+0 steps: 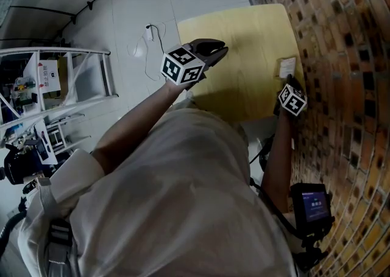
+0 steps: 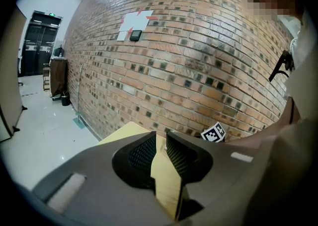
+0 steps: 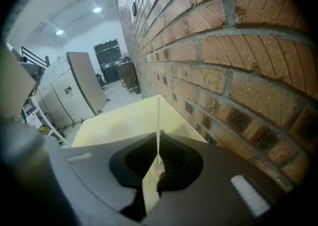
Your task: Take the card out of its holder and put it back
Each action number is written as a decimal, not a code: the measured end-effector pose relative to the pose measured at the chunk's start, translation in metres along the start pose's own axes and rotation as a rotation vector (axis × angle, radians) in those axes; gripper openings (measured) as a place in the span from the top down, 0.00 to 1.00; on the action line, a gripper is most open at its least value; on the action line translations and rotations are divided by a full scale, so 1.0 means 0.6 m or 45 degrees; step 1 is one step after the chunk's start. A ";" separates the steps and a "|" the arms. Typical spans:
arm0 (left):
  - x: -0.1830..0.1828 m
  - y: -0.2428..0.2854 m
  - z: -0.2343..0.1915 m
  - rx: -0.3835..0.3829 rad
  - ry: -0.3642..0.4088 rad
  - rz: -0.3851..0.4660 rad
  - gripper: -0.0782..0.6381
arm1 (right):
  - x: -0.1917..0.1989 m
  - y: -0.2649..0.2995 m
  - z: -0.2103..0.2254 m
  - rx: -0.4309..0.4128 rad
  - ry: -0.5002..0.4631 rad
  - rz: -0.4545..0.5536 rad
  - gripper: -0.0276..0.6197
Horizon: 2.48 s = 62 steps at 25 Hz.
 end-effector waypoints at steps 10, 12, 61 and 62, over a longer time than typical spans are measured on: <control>0.003 0.000 -0.004 -0.010 -0.013 -0.001 0.77 | 0.013 0.019 -0.001 0.009 0.039 -0.031 0.94; 0.003 -0.003 -0.004 -0.012 -0.016 0.000 0.77 | 0.013 0.019 -0.002 0.009 0.039 -0.037 0.94; -0.008 -0.009 -0.020 0.414 0.055 -0.059 0.77 | -0.150 -0.278 -0.151 0.193 -0.041 0.433 0.74; -0.011 -0.015 -0.032 0.423 0.063 -0.069 0.77 | -0.153 -0.287 -0.162 0.212 -0.030 0.443 0.74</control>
Point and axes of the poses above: the fingertips, and each gripper's own axes: y forward along the fingers, z to its right, x out of its underside, the point moved 10 cm from there along -y, backward along the fingers, and after that the axes turned 11 degrees about -y, right-handed, at the moved point
